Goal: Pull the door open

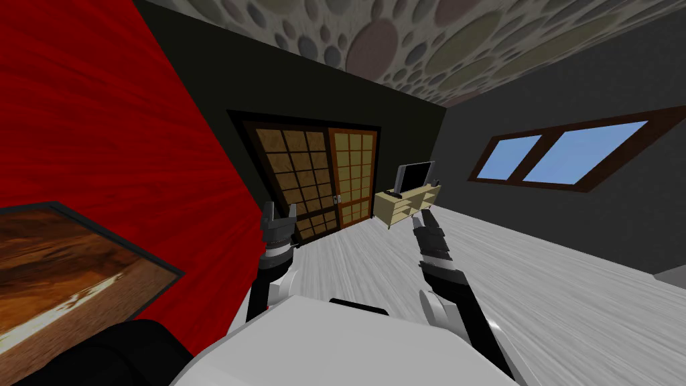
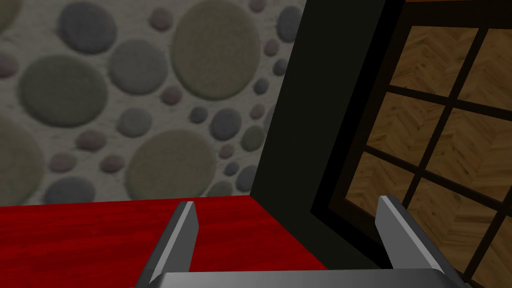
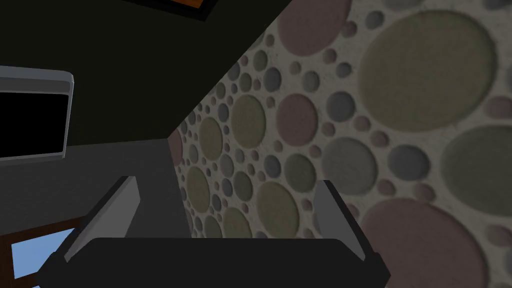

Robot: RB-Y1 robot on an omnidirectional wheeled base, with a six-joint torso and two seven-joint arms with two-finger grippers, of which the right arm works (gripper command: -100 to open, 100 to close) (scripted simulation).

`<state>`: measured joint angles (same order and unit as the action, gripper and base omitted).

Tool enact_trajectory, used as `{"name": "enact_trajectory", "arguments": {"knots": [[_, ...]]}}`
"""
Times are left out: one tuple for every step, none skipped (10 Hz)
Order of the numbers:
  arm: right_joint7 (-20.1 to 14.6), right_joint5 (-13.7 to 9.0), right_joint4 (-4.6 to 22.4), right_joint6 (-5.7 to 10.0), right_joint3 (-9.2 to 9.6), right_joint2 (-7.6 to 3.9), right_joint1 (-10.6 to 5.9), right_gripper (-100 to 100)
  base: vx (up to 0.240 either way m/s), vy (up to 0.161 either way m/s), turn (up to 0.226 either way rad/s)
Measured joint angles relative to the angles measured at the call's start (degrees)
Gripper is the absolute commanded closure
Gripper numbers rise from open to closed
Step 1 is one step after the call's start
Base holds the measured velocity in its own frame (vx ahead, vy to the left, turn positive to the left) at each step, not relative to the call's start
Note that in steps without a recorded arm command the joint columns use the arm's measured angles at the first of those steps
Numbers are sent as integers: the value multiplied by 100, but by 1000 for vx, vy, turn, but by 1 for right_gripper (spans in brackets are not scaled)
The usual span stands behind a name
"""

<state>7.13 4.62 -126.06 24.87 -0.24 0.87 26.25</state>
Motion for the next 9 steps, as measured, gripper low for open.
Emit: {"name": "enact_trajectory", "arguments": {"knots": [[61, 18, 86, 10, -10, -43, -34, -100, 164, 49, 43], [140, 41, 199, 48, -7, -66, -65, -100, 167, 41, 30], [217, 60, 315, 75, -18, -99, -121, -100, 184, 44, 52], [313, 93, 418, 104, -4, -122, -144, -100, 143, 32, 31], [403, 117, 563, 144, -9, -142, -211, -100, 141, 45, 45], [504, 149, 669, 157, -5, -172, -257, -100, 138, 37, 33], [591, 171, 779, 173, -13, -203, -303, -100, 155, 52, 61], [708, 209, 936, 216, -8, -229, -352, -100, 138, 53, 41], [823, 244, 1057, 270, 10, -246, -361, -100, 103, 29, 28]]}}
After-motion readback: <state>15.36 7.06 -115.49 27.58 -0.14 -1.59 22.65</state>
